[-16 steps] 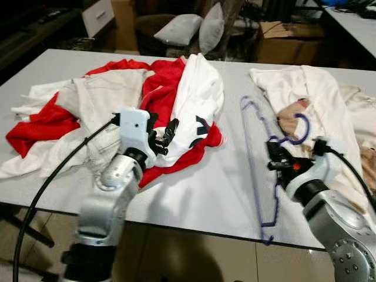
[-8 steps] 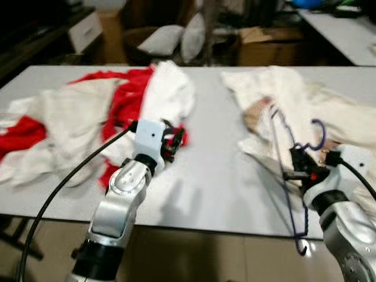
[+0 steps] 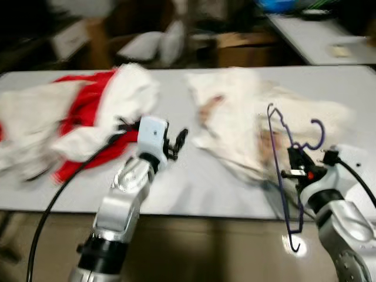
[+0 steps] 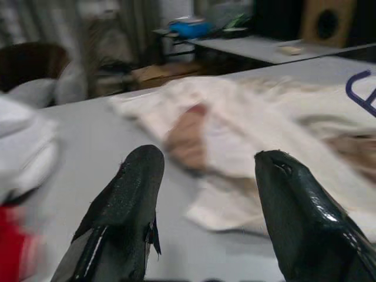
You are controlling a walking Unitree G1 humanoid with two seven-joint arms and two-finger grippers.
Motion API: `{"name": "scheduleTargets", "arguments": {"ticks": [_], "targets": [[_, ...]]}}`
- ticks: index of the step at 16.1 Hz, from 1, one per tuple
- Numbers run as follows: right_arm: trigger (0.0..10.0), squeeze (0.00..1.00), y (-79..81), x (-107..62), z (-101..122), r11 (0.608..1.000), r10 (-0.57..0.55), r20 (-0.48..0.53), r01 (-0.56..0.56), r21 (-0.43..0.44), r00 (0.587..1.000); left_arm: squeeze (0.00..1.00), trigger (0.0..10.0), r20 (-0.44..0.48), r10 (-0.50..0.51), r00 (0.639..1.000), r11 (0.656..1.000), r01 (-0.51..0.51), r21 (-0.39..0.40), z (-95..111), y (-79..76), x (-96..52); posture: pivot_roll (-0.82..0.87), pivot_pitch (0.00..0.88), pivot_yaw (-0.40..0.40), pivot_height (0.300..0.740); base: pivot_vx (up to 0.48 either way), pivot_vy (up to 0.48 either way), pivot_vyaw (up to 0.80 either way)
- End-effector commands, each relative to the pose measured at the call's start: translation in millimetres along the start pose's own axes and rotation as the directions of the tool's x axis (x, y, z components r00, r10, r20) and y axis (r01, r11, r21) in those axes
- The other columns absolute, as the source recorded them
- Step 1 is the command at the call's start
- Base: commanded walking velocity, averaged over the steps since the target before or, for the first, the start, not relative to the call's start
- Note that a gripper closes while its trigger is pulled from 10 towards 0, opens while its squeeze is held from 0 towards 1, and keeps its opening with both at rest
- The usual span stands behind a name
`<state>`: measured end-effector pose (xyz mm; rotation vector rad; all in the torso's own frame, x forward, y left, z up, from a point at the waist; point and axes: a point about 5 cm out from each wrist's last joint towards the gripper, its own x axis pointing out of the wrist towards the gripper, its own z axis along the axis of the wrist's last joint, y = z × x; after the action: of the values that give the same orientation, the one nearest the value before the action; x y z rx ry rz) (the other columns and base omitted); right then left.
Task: Hang hanger
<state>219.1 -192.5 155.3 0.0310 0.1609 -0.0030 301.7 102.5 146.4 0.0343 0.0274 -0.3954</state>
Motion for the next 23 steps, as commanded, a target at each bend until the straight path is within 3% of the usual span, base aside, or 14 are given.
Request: {"name": "scheduleTargets", "arguments": {"ticks": [1,3,6,12,13,14,23], "targets": [[10.0,0.0,5.7,2.5,4,1.0,0.027,0.018,-0.027,0.01,0.999,0.0,10.0,-0.018,0.022,1.0,1.0,-0.022,0.007,-3,8.5,-1.5,-0.07,0.0,0.069,0.74,0.0,0.48,-0.8],[10.0,0.0,1.9,2.5,3,0.996,0.002,0.014,-0.001,-0.093,1.0,0.0,10.0,-0.017,0.034,0.999,0.999,-0.033,0.014,-3,10.9,-1.7,-0.06,0.0,0.062,0.74,0.0,0.48,-0.8],[10.0,0.0,0.5,6.5,8,0.998,0.0,0.068,0.004,-0.056,0.998,0.0,10.0,-0.023,0.046,0.999,0.999,-0.045,0.03,-4,15.6,-5.3,-0.05,0.0,0.055,0.74,0.0,0.0,-0.8],[10.0,0.0,1.2,4.6,12,0.998,0.041,0.092,-0.045,0.047,0.995,0.0,10.0,-0.039,0.003,0.999,0.998,0.0,0.067,-13,12.0,-3.7,-0.07,0.0,0.049,0.74,0.0,0.0,0.0],[10.0,0.0,-2.7,6.0,8,1.0,0.004,0.055,-0.002,-0.024,0.998,0.0,10.0,-0.032,0.0,0.999,0.998,0.002,0.058,-13,11.7,-3.6,-0.07,0.0,0.049,0.74,0.0,0.0,0.0],[10.0,0.0,-5.6,6.7,4,0.999,-0.003,0.037,0.005,-0.038,0.999,0.0,10.0,-0.022,-0.005,1.0,0.999,0.006,0.048,-12,10.4,-3.1,-0.07,0.0,0.047,0.74,0.0,0.0,0.0],[10.0,0.0,-12.9,1.2,2,0.999,0.02,0.07,-0.018,-0.029,0.997,0.0,10.0,-0.007,-0.031,0.999,0.998,0.031,0.051,-17,3.0,-5.3,-0.07,0.0,0.048,0.74,0.159,0.0,-0.26]]}}
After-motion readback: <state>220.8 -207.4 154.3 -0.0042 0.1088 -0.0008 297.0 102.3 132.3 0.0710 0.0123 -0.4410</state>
